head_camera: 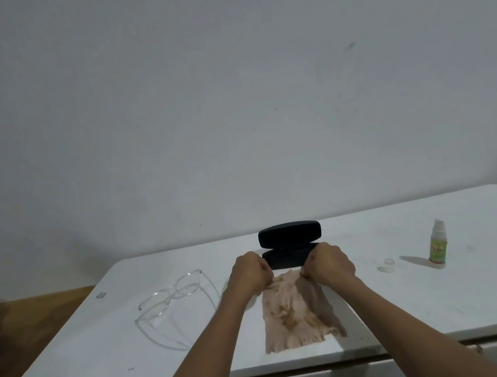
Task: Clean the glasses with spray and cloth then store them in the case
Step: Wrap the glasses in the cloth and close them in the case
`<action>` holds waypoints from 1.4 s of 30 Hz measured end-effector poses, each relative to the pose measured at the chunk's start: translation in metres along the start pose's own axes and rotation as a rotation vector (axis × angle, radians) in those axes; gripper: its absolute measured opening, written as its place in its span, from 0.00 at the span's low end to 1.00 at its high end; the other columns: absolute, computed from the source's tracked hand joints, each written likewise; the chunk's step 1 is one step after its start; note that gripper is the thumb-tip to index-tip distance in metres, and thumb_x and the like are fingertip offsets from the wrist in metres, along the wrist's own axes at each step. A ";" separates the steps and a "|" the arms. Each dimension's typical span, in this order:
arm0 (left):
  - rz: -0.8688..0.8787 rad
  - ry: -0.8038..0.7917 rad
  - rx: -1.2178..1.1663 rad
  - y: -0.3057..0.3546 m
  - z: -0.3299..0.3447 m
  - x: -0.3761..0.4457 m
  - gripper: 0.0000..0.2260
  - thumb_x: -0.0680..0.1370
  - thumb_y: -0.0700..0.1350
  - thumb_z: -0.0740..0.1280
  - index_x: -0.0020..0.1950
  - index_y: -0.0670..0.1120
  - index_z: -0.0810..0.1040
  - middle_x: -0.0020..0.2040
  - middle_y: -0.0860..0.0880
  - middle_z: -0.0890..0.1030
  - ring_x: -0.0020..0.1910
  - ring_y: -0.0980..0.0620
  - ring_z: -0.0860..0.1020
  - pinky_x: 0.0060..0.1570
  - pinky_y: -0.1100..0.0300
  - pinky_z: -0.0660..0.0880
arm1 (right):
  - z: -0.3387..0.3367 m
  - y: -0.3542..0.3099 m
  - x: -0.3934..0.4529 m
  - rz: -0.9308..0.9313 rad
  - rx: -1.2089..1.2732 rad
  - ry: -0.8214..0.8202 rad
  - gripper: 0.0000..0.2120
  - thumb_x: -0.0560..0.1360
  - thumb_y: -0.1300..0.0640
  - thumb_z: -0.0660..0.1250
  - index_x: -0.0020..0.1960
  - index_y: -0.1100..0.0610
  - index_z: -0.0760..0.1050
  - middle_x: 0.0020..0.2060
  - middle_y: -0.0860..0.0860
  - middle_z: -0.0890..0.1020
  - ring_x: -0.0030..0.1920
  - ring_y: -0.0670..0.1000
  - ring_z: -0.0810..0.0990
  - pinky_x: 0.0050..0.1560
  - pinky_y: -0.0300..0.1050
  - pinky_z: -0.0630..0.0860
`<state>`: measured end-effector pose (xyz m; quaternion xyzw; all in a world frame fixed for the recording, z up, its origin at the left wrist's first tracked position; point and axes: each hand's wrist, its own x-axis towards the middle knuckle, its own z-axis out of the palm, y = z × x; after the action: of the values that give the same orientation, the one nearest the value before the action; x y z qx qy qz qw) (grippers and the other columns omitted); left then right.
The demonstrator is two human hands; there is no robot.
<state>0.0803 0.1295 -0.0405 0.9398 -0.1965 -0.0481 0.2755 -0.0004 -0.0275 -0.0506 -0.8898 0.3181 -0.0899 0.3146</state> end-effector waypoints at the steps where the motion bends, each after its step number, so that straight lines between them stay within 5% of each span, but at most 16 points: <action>1: 0.003 -0.011 -0.002 -0.002 0.000 0.001 0.11 0.71 0.37 0.65 0.39 0.46 0.87 0.41 0.48 0.86 0.37 0.50 0.84 0.40 0.60 0.82 | 0.001 0.001 0.001 -0.004 0.015 -0.006 0.08 0.69 0.58 0.70 0.49 0.55 0.81 0.43 0.51 0.82 0.40 0.55 0.80 0.34 0.41 0.70; 6: 0.052 0.012 -0.072 -0.012 -0.005 0.004 0.06 0.72 0.37 0.69 0.37 0.45 0.84 0.36 0.52 0.84 0.35 0.55 0.82 0.39 0.61 0.80 | -0.001 0.006 0.005 -0.016 0.149 0.042 0.07 0.71 0.59 0.66 0.43 0.53 0.83 0.43 0.51 0.85 0.43 0.55 0.83 0.43 0.46 0.80; 16: -0.012 0.201 -0.196 -0.020 0.004 -0.002 0.11 0.75 0.48 0.74 0.50 0.49 0.73 0.42 0.47 0.83 0.41 0.46 0.82 0.40 0.54 0.75 | 0.001 0.014 -0.002 -0.129 0.183 0.155 0.06 0.73 0.56 0.74 0.45 0.51 0.77 0.43 0.48 0.83 0.44 0.53 0.81 0.38 0.44 0.72; 19: 0.048 0.191 -0.124 -0.016 0.000 -0.009 0.06 0.72 0.43 0.74 0.45 0.49 0.78 0.39 0.50 0.82 0.40 0.47 0.82 0.42 0.53 0.78 | 0.000 0.015 -0.005 -0.264 0.093 0.084 0.07 0.72 0.60 0.70 0.43 0.48 0.79 0.43 0.46 0.82 0.43 0.51 0.81 0.40 0.45 0.76; 23: 0.133 0.058 0.009 -0.010 -0.007 -0.028 0.04 0.69 0.44 0.73 0.43 0.49 0.85 0.43 0.53 0.83 0.43 0.50 0.82 0.45 0.55 0.81 | -0.007 0.016 -0.015 -0.456 -0.113 -0.060 0.08 0.70 0.50 0.72 0.49 0.46 0.85 0.46 0.43 0.84 0.47 0.48 0.81 0.45 0.45 0.79; 27: 0.141 -0.076 0.081 -0.009 -0.013 -0.044 0.17 0.68 0.55 0.77 0.50 0.46 0.85 0.53 0.47 0.84 0.52 0.48 0.83 0.53 0.51 0.80 | -0.016 0.022 -0.025 -0.508 -0.267 -0.137 0.22 0.62 0.34 0.67 0.46 0.47 0.84 0.45 0.46 0.83 0.48 0.49 0.78 0.45 0.48 0.80; 31: 0.148 -0.207 0.188 -0.008 -0.021 -0.056 0.33 0.66 0.65 0.77 0.63 0.47 0.81 0.59 0.47 0.80 0.61 0.47 0.78 0.62 0.49 0.76 | -0.029 0.020 -0.039 -0.523 -0.407 -0.229 0.29 0.65 0.31 0.68 0.61 0.43 0.80 0.60 0.46 0.81 0.63 0.52 0.74 0.61 0.53 0.76; 35: 0.167 -0.270 0.271 -0.015 -0.021 -0.060 0.38 0.67 0.68 0.74 0.71 0.51 0.74 0.68 0.47 0.77 0.63 0.46 0.75 0.62 0.51 0.73 | -0.033 0.018 -0.045 -0.450 -0.572 -0.351 0.40 0.68 0.27 0.67 0.77 0.40 0.65 0.75 0.45 0.69 0.76 0.56 0.61 0.73 0.57 0.64; 39: 0.229 -0.224 0.276 -0.025 -0.020 -0.061 0.32 0.67 0.69 0.74 0.65 0.54 0.76 0.62 0.48 0.76 0.61 0.48 0.74 0.58 0.53 0.71 | -0.041 0.009 -0.052 -0.422 -0.554 -0.411 0.36 0.69 0.36 0.71 0.75 0.42 0.68 0.73 0.51 0.70 0.75 0.58 0.62 0.72 0.56 0.68; 42: 0.332 -0.057 0.179 -0.036 -0.030 -0.065 0.32 0.71 0.66 0.73 0.70 0.54 0.75 0.67 0.50 0.77 0.68 0.50 0.71 0.65 0.54 0.69 | -0.033 0.002 -0.047 -0.492 -0.402 -0.325 0.33 0.69 0.43 0.71 0.73 0.43 0.71 0.70 0.50 0.74 0.69 0.54 0.72 0.65 0.52 0.75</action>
<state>0.0385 0.1975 -0.0357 0.9135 -0.3599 -0.0108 0.1894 -0.0502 -0.0166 -0.0240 -0.9866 0.0514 0.0439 0.1486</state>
